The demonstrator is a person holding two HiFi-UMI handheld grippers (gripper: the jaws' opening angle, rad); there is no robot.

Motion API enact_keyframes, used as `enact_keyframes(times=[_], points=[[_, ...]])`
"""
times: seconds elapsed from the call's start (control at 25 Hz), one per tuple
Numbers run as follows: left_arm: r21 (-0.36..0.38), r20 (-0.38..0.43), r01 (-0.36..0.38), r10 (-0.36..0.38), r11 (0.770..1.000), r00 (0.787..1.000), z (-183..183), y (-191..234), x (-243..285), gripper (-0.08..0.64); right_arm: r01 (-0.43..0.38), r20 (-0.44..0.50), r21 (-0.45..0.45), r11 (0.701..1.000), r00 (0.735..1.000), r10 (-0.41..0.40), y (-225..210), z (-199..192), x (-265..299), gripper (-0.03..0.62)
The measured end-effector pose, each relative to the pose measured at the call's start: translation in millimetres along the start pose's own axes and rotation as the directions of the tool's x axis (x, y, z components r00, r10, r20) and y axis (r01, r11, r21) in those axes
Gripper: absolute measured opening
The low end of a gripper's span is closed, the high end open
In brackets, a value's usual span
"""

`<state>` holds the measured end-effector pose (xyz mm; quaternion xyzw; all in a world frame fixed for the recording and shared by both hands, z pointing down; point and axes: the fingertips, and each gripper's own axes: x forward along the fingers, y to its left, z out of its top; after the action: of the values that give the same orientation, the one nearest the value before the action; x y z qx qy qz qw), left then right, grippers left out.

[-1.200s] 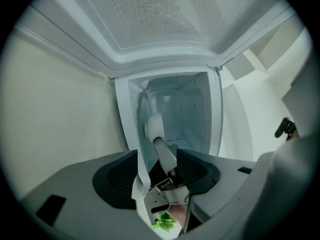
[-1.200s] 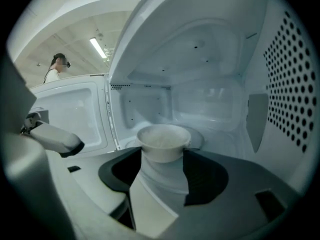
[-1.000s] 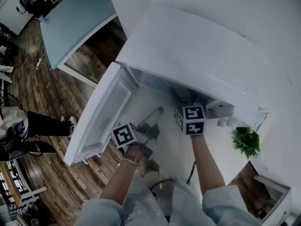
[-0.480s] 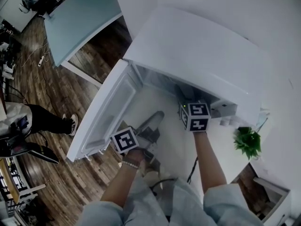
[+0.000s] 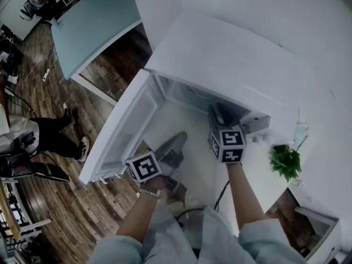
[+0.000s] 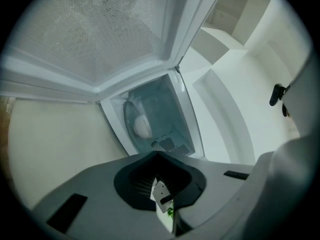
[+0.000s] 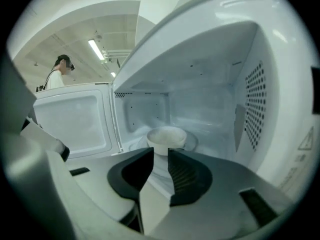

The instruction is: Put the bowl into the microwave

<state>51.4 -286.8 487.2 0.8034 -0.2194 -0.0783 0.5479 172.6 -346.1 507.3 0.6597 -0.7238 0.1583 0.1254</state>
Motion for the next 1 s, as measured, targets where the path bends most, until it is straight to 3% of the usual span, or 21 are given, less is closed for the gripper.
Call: enact_keyframes(times=[0.2,0.48,0.68,0.8,1.0], points=[[0.036,-0.015,-0.010,0.011,0.999,1.000,-3,-7,-6,-0.009,-0.017,0.026,0.006,1.000,1.000,0.017,7,7,-26,0.002],[0.075,-0.001,0.036,-0.036,0.997,0.999,-6,-39,-20,-0.002,-0.073,0.052,0.031,0.997,0.996,0.071,31,19,-68,0.001],[0.156,0.007,0.056,-0.057,0.986,0.998,-3,-65,-30,-0.002,-0.067,0.092,0.029,0.997,0.994,0.064,39,29,-101,0.000],[0.168,0.016,0.076,-0.080,0.983,0.997,0,-81,-37,-0.002,-0.064,0.125,0.035,0.997,0.990,0.059,43,36,-120,0.000],[0.241,0.015,0.081,-0.087,0.967,0.996,1,-103,-53,-0.002,-0.047,0.199,-0.015,0.999,0.979,0.049,51,57,-154,0.000]])
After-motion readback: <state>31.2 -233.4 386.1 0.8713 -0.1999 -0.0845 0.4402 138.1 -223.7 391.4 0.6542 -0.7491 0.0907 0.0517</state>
